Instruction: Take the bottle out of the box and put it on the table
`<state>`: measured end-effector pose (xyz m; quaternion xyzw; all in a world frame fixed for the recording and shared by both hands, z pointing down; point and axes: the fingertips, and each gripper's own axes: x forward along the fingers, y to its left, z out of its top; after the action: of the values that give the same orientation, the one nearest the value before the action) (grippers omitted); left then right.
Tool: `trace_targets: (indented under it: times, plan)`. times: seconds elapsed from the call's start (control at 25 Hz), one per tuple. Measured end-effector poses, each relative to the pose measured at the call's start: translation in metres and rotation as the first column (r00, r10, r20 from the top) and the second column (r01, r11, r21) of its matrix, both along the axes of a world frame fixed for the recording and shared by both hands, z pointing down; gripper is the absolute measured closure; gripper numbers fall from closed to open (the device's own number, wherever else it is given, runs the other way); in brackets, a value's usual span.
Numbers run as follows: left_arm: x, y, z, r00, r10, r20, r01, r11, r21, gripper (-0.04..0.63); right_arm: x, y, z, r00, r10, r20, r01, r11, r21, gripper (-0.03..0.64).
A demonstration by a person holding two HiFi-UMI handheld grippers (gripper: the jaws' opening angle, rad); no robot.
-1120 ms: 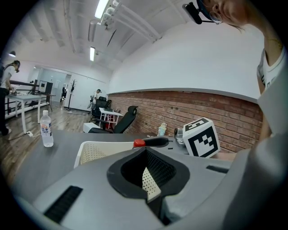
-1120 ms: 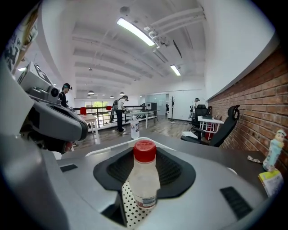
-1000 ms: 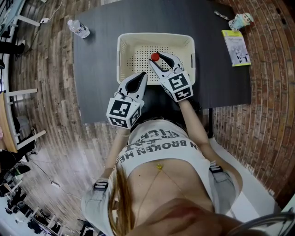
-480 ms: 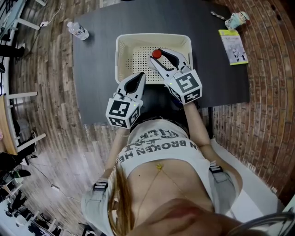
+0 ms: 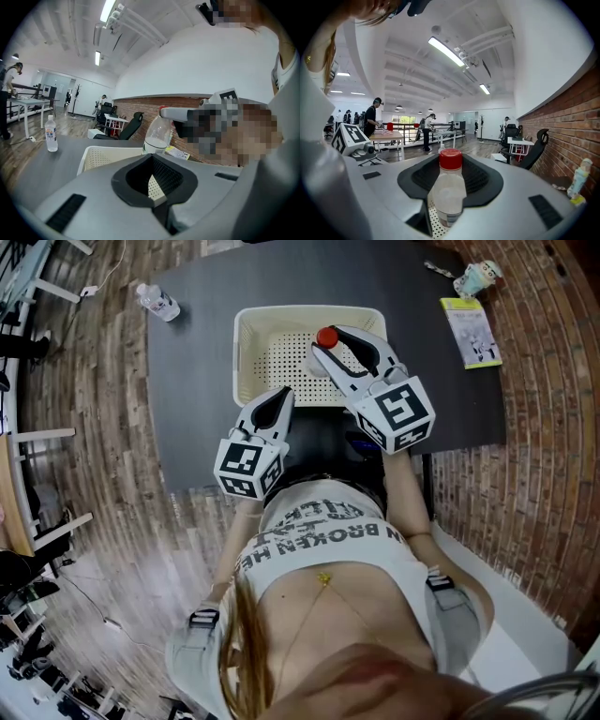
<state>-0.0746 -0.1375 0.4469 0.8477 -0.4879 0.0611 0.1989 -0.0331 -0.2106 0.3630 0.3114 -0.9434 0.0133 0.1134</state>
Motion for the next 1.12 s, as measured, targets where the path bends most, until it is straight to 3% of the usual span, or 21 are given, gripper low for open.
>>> trace_targets:
  times: [1.12]
  plan:
    - [0.004, 0.017, 0.0, 1.0, 0.007, 0.004, -0.007, 1.0, -0.006, 0.595, 0.004, 0.025, -0.019, 1.0, -0.027, 0.001, 0.027, 0.999, 0.026, 0.474]
